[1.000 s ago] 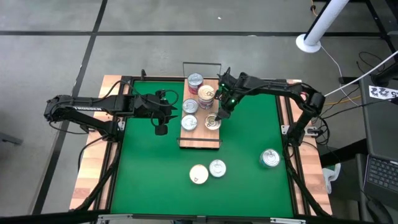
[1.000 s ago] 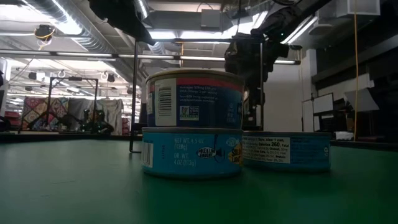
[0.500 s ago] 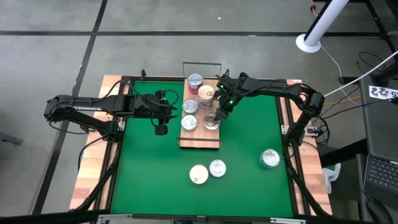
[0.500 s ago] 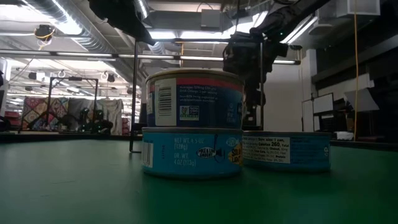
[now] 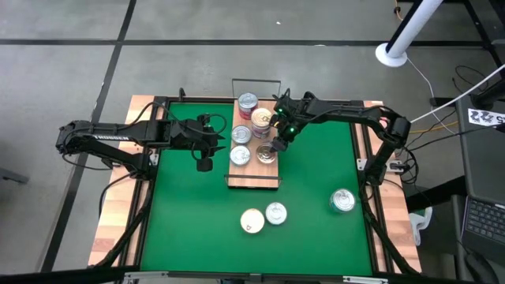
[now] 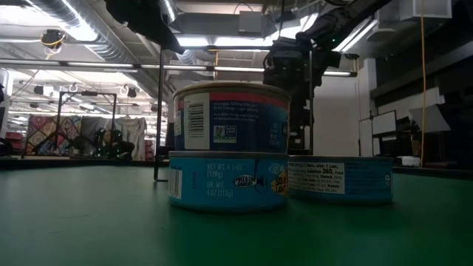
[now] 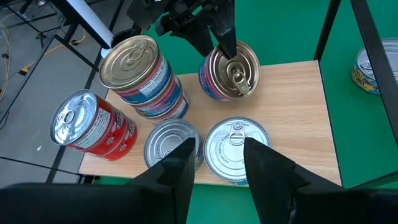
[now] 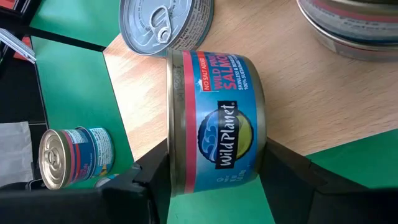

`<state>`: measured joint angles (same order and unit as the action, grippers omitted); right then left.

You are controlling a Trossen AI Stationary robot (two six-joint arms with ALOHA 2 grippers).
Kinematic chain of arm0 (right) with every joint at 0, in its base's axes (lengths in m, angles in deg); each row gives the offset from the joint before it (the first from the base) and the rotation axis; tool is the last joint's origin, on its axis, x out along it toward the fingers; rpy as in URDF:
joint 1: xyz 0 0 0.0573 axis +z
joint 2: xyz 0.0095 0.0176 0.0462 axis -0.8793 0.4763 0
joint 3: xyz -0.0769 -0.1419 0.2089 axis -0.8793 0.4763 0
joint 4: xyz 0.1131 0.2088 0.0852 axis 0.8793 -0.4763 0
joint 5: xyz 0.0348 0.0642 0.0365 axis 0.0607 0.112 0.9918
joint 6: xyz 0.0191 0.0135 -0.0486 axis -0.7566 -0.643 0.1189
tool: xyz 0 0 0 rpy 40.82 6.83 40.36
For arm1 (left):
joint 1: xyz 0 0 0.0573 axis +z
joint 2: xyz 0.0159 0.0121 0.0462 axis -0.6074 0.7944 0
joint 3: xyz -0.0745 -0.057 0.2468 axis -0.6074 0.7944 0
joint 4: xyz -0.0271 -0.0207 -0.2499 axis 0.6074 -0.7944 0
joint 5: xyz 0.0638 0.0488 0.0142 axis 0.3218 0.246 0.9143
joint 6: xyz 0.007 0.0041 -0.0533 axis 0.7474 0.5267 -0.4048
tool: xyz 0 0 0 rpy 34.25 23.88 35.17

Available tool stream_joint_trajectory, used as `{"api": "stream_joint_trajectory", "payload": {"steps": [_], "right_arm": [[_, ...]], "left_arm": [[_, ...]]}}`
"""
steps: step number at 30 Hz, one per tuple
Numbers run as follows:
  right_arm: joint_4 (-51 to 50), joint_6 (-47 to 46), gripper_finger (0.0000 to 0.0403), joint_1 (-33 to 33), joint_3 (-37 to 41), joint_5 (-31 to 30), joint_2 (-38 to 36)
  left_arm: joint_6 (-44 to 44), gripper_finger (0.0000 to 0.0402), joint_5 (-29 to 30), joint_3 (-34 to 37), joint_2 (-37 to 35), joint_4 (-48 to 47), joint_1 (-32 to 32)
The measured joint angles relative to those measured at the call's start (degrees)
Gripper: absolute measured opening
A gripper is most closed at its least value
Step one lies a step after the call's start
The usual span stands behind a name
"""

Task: Stack canned seafood by type on shelf
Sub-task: Put the dark blue tuna can on the shelf, then stack the dark blue tuna can on top of the dark blue tuna can on the shelf

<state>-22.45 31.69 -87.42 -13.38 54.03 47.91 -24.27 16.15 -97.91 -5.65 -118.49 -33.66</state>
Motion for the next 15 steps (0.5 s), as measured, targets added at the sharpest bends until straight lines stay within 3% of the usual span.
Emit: {"api": "stream_joint_trajectory", "payload": {"steps": [7,15], "right_arm": [[-0.17,0.0,0.0222,0.01,0.01,-1.56,0.03],[-0.34,0.03,0.0278,-0.03,0.07,-7.99,0.13]], "left_arm": [[0.0,0.0131,0.0,0.0,0.0,0.0,-0.02],[0.0,0.0131,0.0,0.0,0.0,0.01,-0.01]]}}
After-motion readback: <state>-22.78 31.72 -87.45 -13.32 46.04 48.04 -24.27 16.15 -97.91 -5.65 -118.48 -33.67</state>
